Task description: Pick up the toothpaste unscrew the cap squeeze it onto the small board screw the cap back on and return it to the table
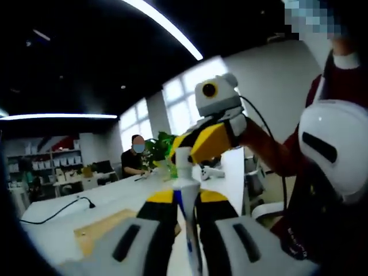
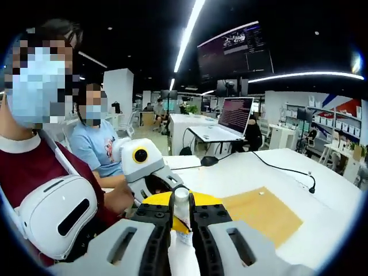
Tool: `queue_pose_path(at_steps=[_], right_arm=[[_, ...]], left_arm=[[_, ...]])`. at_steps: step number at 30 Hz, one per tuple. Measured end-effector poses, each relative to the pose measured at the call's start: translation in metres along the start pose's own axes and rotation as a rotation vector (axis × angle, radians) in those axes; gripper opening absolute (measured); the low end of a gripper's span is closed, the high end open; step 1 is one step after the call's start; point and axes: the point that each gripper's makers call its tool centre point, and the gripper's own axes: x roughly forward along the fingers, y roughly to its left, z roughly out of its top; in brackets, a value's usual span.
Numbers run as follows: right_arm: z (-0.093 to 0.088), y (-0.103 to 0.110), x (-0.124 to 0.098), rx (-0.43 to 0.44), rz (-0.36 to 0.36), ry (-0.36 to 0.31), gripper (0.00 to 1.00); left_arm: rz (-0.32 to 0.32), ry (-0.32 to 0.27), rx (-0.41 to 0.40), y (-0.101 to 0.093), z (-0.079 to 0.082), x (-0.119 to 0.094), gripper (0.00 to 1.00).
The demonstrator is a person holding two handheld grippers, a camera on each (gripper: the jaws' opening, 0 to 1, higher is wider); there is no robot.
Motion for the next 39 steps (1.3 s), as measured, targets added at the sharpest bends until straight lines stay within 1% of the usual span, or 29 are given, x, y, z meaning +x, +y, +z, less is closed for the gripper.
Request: queue_pose_path(at_steps=[1, 5, 11, 15, 17, 18, 21, 22, 28, 31, 36, 37, 39], right_arm=[[-0.001, 0.000, 0.000, 0.000, 0.009, 0.001, 0.09], [-0.002, 0.002, -0.003, 0.055, 0.067, -0.004, 0.09], [0.001, 0.005, -0.004, 0.042, 0.121, 0.010, 0.09], [0.001, 0.007, -0.003, 0.055, 0.154, 0.018, 0.09], [-0.001, 0.006, -0.003, 0.070, 0.157, 0.017, 0.09], [0.000, 0.007, -0.003, 0.074, 0.162, 0.006, 0.09], [-0.001, 0.008, -0.004, 0.084, 0.158, -0.014, 0.09], [0.000, 0.008, -0.003, 0.074, 0.152, -0.027, 0.09], [-0.003, 0.010, -0.002, 0.114, 0.151, -0.030, 0.09], [-0.004, 0.010, -0.001, 0.084, 0.130, -0.012, 0.09], [-0.006, 0.008, 0.003, 0.082, 0.103, 0.000, 0.09], [-0.006, 0.007, 0.003, 0.081, 0.095, -0.007, 0.09], [-0.006, 0.004, 0.005, 0.073, 0.055, -0.014, 0.09]], left_arm=[[-0.001, -0.003, -0.003, 0.000, 0.000, 0.000, 0.12], [-0.010, -0.004, -0.003, -0.003, 0.000, -0.001, 0.12], [-0.044, -0.006, -0.007, -0.007, 0.003, -0.001, 0.12], [-0.059, -0.009, -0.008, -0.009, 0.004, -0.001, 0.12], [-0.057, -0.003, -0.009, -0.009, 0.002, -0.001, 0.12], [-0.056, -0.008, -0.011, -0.009, 0.003, -0.002, 0.12], [-0.056, -0.015, -0.023, -0.009, 0.003, -0.002, 0.12], [-0.056, -0.018, -0.026, -0.009, 0.003, -0.002, 0.12], [-0.067, -0.025, -0.032, -0.012, 0.003, 0.000, 0.12], [-0.070, -0.031, -0.041, -0.010, 0.003, 0.001, 0.12], [-0.064, -0.039, -0.055, -0.006, 0.003, 0.000, 0.12], [-0.064, -0.041, -0.065, -0.005, 0.002, 0.000, 0.12], [-0.058, -0.050, -0.082, -0.002, 0.001, 0.000, 0.12]])
